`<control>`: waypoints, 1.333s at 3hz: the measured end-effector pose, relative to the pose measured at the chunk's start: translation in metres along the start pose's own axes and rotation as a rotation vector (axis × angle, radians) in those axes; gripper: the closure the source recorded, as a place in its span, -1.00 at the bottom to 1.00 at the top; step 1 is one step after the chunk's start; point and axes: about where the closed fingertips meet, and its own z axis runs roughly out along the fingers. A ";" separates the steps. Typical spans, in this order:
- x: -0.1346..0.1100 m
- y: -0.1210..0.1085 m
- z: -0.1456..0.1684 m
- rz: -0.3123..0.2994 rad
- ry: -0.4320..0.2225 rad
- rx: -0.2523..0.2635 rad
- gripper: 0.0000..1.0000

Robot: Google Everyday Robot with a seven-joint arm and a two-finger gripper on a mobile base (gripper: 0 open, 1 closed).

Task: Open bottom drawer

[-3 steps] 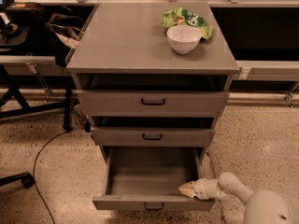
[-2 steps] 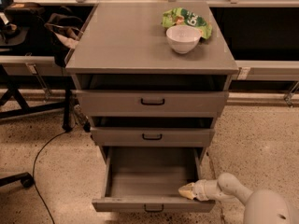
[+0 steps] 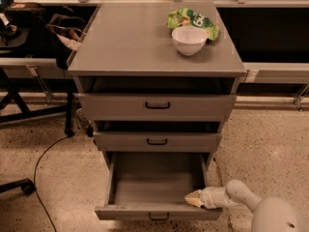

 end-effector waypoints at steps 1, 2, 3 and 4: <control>-0.001 -0.002 0.000 0.000 0.000 0.000 1.00; -0.014 0.009 -0.023 0.001 -0.081 0.026 1.00; -0.048 0.032 -0.076 0.004 -0.261 0.077 1.00; -0.046 0.035 -0.090 0.018 -0.297 0.096 0.68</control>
Offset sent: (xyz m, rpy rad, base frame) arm -0.0346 -0.0524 0.1673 0.2815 -0.2954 -0.2711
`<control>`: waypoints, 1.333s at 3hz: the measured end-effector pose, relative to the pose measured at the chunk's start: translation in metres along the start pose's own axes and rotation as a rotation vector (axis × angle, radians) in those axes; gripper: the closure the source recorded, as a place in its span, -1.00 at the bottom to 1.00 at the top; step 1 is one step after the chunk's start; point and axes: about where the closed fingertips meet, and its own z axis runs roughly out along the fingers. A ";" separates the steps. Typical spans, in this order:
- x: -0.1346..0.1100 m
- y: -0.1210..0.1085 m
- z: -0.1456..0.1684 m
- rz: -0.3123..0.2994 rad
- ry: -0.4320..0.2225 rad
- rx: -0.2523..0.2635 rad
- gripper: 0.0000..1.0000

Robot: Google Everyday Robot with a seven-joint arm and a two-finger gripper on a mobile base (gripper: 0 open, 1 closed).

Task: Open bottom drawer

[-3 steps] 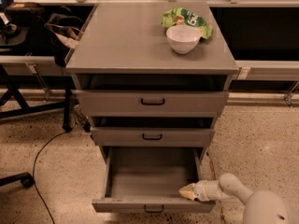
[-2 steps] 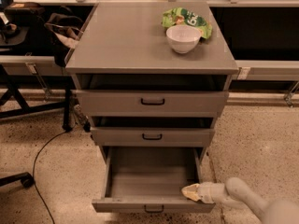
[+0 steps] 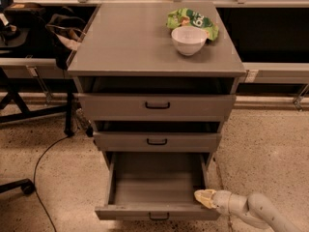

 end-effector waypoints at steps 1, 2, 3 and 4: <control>0.000 0.000 0.000 0.000 0.001 -0.001 0.21; 0.000 0.000 0.001 0.000 0.001 -0.001 -0.25; 0.000 0.000 0.001 0.000 0.001 -0.001 -0.72; 0.000 0.000 0.001 0.000 0.001 -0.001 -1.00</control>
Offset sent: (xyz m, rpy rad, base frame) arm 0.0002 0.0004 -0.0002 -0.0003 0.0003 0.0010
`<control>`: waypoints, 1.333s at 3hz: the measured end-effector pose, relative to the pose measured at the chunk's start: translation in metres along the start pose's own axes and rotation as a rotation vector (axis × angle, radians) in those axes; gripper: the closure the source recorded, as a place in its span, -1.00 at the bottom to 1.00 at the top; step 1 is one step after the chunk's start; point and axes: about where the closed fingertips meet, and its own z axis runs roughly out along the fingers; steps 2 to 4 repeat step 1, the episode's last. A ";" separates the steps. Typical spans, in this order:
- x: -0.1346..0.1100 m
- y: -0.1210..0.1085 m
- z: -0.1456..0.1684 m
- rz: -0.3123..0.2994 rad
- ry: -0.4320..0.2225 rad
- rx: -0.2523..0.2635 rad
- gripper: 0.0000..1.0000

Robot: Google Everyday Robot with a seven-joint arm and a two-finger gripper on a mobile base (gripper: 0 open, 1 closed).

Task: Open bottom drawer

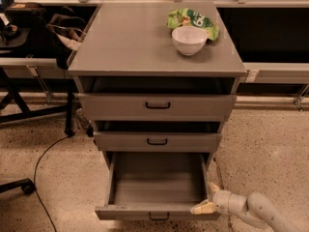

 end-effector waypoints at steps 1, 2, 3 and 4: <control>0.000 0.000 0.000 0.000 0.000 0.000 -1.00; 0.000 0.000 0.000 0.000 0.000 0.000 -1.00; 0.000 0.000 0.000 0.000 0.000 0.000 -1.00; 0.000 0.000 0.000 0.000 0.000 0.000 -1.00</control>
Offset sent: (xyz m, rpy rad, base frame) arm 0.0000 0.0000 0.0000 0.0000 0.0000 0.0000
